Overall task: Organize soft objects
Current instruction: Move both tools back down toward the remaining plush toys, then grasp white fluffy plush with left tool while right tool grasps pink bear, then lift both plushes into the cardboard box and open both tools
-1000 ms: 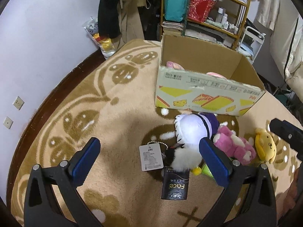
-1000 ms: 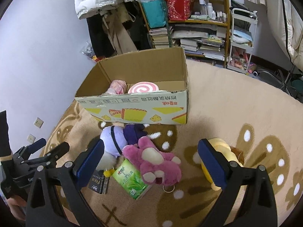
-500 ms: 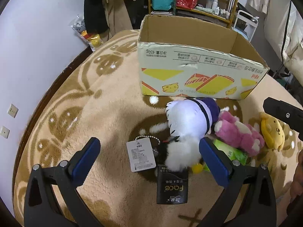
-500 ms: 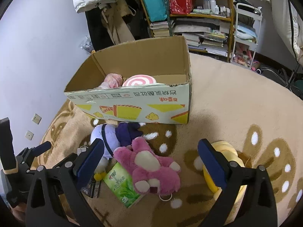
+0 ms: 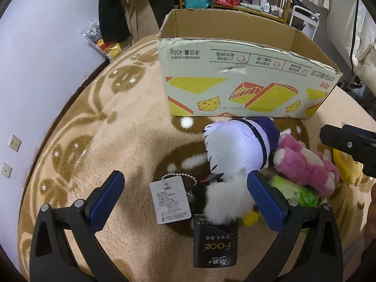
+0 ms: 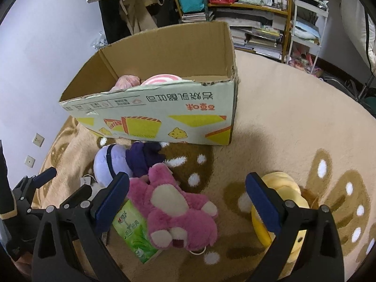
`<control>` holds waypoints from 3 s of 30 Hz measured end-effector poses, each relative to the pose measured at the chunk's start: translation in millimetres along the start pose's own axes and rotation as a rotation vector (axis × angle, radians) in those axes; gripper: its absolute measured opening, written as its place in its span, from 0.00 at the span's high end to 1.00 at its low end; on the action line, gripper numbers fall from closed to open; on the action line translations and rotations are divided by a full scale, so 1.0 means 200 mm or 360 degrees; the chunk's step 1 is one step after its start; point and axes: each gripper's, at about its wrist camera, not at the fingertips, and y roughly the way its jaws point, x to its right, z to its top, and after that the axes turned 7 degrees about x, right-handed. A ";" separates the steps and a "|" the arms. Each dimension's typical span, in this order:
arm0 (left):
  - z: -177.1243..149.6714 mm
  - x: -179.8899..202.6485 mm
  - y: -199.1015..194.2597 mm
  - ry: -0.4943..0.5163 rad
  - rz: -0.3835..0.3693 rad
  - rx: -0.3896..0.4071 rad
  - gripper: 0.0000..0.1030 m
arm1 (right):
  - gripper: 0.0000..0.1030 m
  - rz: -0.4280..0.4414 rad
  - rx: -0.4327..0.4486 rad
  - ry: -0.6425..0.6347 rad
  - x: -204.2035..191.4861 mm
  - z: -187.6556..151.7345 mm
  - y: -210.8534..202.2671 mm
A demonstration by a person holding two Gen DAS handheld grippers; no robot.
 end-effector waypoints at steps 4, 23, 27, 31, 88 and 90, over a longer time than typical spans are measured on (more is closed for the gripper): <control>-0.01 0.02 0.02 0.0023 -0.0010 -0.0011 0.00 | 0.00 0.0010 -0.0024 0.0012 0.00 0.00 0.04; -0.04 0.05 0.17 0.0077 -0.0016 -0.0120 0.00 | 0.00 0.0067 -0.0127 -0.0019 -0.05 -0.06 0.13; -0.05 0.06 0.20 0.0099 0.0011 -0.0143 0.00 | 0.00 0.0079 -0.0126 -0.0051 -0.07 -0.07 0.15; -0.06 0.07 0.22 0.0117 0.0021 -0.0170 0.00 | 0.00 0.0094 -0.0132 -0.0004 -0.06 -0.07 0.15; -0.03 0.04 -0.23 0.0150 0.0023 0.0148 0.69 | 0.34 0.0162 0.0138 0.0053 -0.04 0.00 -0.19; -0.02 0.04 -0.24 0.0146 0.0012 0.0162 0.69 | 0.34 0.0164 0.0196 0.0052 -0.05 0.01 -0.24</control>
